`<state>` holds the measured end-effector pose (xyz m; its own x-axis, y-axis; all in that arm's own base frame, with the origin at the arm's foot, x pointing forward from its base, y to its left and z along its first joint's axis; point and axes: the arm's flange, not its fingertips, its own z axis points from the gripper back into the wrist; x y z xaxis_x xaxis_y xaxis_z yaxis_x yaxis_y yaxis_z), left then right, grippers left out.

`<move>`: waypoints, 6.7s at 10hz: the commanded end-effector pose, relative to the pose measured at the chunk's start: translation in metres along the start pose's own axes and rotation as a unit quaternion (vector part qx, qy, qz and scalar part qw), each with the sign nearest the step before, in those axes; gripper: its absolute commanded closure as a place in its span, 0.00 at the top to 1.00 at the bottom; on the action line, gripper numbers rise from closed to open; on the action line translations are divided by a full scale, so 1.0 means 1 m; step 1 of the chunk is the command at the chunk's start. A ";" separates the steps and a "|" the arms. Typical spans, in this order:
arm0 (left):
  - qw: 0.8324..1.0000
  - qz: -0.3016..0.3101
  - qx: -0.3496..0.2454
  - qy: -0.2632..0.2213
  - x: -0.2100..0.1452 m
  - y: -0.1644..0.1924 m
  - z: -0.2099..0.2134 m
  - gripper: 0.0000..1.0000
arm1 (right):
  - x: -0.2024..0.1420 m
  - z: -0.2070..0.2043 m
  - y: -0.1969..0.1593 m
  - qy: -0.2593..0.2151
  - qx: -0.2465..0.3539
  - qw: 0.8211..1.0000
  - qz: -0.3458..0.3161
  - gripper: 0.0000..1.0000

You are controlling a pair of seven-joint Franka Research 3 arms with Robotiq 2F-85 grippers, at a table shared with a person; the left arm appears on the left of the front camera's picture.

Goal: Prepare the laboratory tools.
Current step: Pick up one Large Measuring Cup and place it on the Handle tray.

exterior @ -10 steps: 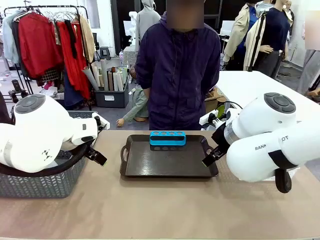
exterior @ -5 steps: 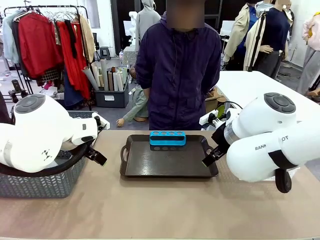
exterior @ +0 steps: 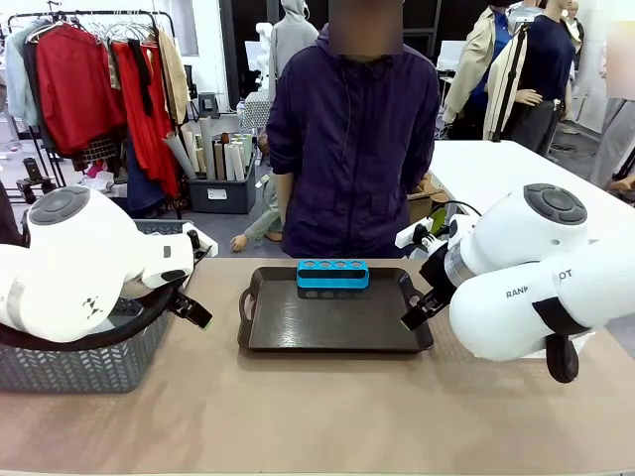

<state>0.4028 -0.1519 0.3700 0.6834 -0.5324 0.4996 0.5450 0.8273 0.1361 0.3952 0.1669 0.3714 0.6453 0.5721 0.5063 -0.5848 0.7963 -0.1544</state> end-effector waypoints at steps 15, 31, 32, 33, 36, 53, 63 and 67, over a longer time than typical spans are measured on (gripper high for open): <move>0.999 -0.024 -0.016 -0.013 0.005 -0.004 0.014 1.00 | 0.006 0.012 -0.003 0.038 -0.032 0.999 0.012 1.00; 0.993 -0.086 -0.080 0.021 0.017 -0.013 0.044 1.00 | 0.003 0.019 0.003 0.039 0.004 0.999 0.029 1.00; 0.986 -0.090 -0.133 0.041 0.017 -0.014 0.047 1.00 | 0.008 0.022 0.008 0.031 0.030 0.998 0.037 1.00; 0.983 -0.092 -0.154 0.041 0.020 -0.011 0.049 1.00 | 0.014 0.022 0.011 0.023 0.059 0.997 0.038 1.00; 0.969 -0.100 -0.225 0.004 0.027 -0.009 0.070 1.00 | 0.026 0.041 0.014 0.003 0.095 0.994 0.045 1.00; 0.979 -0.135 -0.092 -0.125 0.111 0.040 0.178 1.00 | 0.091 0.220 -0.081 -0.126 0.081 0.986 0.067 1.00; 0.972 -0.167 -0.102 -0.133 0.123 0.038 0.193 1.00 | 0.092 0.220 -0.078 -0.122 0.070 0.988 0.061 1.00; 0.973 -0.157 -0.100 -0.136 0.118 0.037 0.189 1.00 | 0.092 0.220 -0.078 -0.122 0.070 0.988 0.061 1.00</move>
<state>0.4122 -0.1521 0.5970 0.3252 -0.6710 0.6663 0.8141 0.5572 0.1638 0.3917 0.1150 0.6171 0.4420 0.5841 0.6808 -0.7200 0.6837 -0.1192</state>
